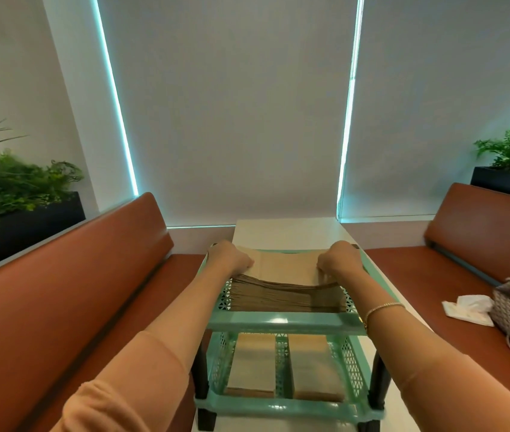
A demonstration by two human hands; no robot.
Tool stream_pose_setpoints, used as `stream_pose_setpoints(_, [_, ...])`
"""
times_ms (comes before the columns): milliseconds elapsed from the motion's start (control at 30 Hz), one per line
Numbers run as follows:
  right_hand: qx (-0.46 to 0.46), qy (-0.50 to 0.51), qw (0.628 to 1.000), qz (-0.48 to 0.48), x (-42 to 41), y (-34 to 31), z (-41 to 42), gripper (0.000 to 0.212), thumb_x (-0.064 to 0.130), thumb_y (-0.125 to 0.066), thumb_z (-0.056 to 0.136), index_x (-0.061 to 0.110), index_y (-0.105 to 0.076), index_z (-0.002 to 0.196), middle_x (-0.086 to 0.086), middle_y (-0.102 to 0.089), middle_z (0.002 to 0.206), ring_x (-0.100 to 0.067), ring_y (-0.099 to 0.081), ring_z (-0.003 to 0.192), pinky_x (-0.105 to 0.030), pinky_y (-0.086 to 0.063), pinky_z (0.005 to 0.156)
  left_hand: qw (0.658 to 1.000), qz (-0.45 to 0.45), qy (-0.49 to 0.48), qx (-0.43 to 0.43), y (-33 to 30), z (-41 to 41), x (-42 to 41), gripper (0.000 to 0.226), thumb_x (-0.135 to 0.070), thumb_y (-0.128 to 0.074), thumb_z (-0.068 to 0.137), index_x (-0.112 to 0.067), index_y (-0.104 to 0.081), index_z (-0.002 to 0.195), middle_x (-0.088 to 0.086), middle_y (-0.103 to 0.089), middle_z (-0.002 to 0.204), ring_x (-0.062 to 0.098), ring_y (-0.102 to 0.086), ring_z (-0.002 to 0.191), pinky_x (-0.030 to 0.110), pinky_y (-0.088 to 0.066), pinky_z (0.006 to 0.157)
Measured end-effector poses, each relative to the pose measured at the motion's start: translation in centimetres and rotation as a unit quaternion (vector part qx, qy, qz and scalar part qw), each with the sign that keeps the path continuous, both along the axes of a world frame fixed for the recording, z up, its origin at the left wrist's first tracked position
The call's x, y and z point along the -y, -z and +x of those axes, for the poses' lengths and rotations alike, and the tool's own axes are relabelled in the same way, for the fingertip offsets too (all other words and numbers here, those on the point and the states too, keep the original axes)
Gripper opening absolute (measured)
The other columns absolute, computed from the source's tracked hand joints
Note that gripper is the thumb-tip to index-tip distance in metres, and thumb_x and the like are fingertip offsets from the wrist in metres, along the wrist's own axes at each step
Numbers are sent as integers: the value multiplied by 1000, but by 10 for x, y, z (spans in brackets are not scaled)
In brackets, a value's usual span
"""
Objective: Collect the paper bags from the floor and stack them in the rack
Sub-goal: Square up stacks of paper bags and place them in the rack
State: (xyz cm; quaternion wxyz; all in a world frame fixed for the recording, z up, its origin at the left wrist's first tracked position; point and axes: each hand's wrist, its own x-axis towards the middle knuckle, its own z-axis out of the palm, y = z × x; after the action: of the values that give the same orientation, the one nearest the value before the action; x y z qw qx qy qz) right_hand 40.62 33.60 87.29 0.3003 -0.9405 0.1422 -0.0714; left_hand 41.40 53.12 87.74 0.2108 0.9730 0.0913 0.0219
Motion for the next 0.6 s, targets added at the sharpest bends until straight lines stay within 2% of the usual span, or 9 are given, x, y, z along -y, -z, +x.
stream_pose_setpoints(133, [-25, 6, 1000, 5, 0, 8, 1, 23, 15, -55, 89, 8, -46, 69, -12, -55, 92, -25, -52, 84, -32, -46, 77, 1000, -3, -15, -12, 4, 2, 0, 59, -40, -57, 89, 1, -49, 129, 14, -57, 126, 27, -56, 114, 30, -46, 91])
stream_pose_setpoints(200, [-39, 3, 999, 5, -1, 11, 1, 18, 15, -55, 88, 7, -50, 73, -13, -57, 94, -27, -56, 89, -33, -48, 79, 1000, -8, -25, -12, 5, 2, 0, 59, -41, -57, 88, 1, -48, 129, 14, -57, 126, 27, -56, 112, 29, -46, 87])
stream_pose_setpoints(267, [-53, -5, 999, 2, -2, 14, 1, 11, 15, -56, 88, 5, -55, 87, -13, -58, 98, -28, -58, 96, -34, -50, 84, 999, -3, -31, -8, 6, 3, 0, 57, -41, -57, 88, -1, -49, 129, 12, -58, 125, 26, -57, 110, 28, -45, 79])
stream_pose_setpoints(367, [-76, -18, 997, 0, -2, 16, 2, 10, 15, -57, 88, 5, -55, 87, -11, -56, 96, -23, -54, 87, -31, -51, 84, 1000, 4, -29, -11, 5, 5, 2, 51, -36, -55, 90, -2, -50, 128, 12, -58, 123, 24, -58, 105, 26, -41, 71])
stream_pose_setpoints(433, [-79, -24, 997, 1, -2, 17, 4, 11, 13, -58, 87, 5, -56, 80, -11, -57, 96, -23, -54, 85, -31, -52, 84, 999, 20, -23, -16, 5, 6, 4, 45, -32, -52, 92, -1, -50, 125, 13, -57, 123, 25, -57, 106, 26, -41, 73])
stream_pose_setpoints(500, [-76, -28, 997, -2, -2, 18, 5, 9, 12, -59, 87, 4, -59, 86, -11, -58, 96, -22, -55, 84, -31, -52, 85, 999, 40, -19, -22, 5, 6, 6, 46, -31, -50, 94, -1, -48, 128, 14, -55, 126, 25, -56, 109, 27, -41, 75])
stream_pose_setpoints(600, [-75, -25, 997, -3, 0, 20, 7, 17, 15, -59, 87, 1, -58, 97, -11, -57, 98, -23, -56, 88, -31, -52, 88, 997, 67, -13, -30, 8, 4, 5, 50, -35, -48, 94, -3, -47, 131, 12, -55, 128, 24, -56, 111, 27, -44, 80])
